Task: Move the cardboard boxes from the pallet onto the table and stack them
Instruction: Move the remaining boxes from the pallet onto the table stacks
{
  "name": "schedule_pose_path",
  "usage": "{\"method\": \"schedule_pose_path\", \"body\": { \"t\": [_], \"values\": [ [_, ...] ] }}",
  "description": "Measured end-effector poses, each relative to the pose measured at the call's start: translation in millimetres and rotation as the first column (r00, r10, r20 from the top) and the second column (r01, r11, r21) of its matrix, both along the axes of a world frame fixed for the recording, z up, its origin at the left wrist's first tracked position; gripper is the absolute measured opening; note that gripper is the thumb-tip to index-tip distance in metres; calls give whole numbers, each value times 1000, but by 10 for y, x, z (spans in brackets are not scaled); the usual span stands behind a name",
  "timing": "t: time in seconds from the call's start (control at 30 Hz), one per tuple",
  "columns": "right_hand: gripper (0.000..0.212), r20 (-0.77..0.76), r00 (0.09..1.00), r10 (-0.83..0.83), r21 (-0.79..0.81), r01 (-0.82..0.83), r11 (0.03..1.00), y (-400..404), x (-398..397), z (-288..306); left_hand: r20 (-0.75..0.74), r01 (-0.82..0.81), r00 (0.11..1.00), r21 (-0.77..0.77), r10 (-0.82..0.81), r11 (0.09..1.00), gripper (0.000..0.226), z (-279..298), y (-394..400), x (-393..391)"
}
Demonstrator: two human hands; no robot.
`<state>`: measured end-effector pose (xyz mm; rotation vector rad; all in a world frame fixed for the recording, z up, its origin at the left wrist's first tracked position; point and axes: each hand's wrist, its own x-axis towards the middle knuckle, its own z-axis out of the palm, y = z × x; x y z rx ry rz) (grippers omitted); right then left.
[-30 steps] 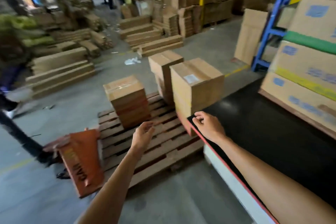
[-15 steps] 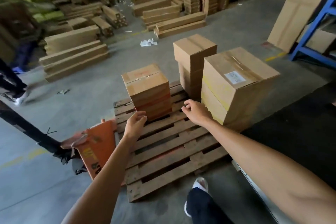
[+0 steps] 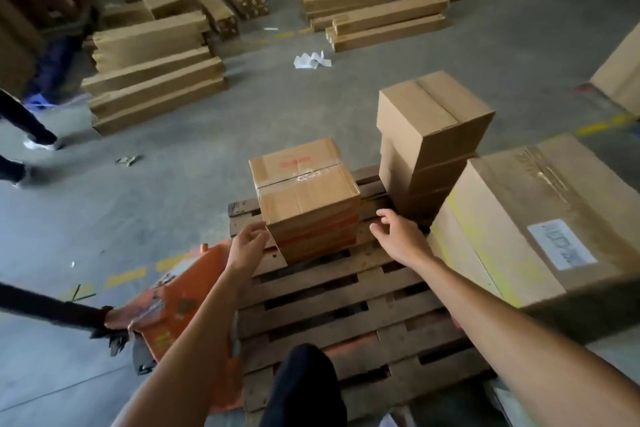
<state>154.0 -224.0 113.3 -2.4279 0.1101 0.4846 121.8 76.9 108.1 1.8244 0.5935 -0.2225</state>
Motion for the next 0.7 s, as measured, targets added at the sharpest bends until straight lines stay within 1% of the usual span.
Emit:
{"method": "schedule_pose_path", "body": {
  "t": [0.07,0.17,0.3,0.43,0.53,0.6,0.7],
  "values": [
    [54,-17,1000,-15,16,16,1000,167,444,-98,-29,-41,999,-12,40,999,35,-180,152,490],
    [60,-38,999,-33,48,34,998,417,1110,-321,-100,-57,993,-18,55,998,47,-528,325,1169],
    [72,-146,983,-109,45,117,992,756,2063,-908,-228,-81,970,12,82,997,60,-1157,542,2070],
    [81,-277,934,-225,21,240,971,946,2796,-1631,-363,-173,917,10,165,985,74,-1740,691,2691],
    [84,-362,884,-296,3,318,948,976,3073,-2028,-506,-277,842,-115,184,954,77,-2116,795,2844],
    [87,-439,821,-365,-16,399,917,988,3139,-2233,-533,-334,821,-156,206,929,69,-2327,839,2819],
    [102,-485,751,-448,-92,466,880,983,3113,-2408,-546,-368,816,-238,189,899,57,-2501,886,2702]
  ]
}}
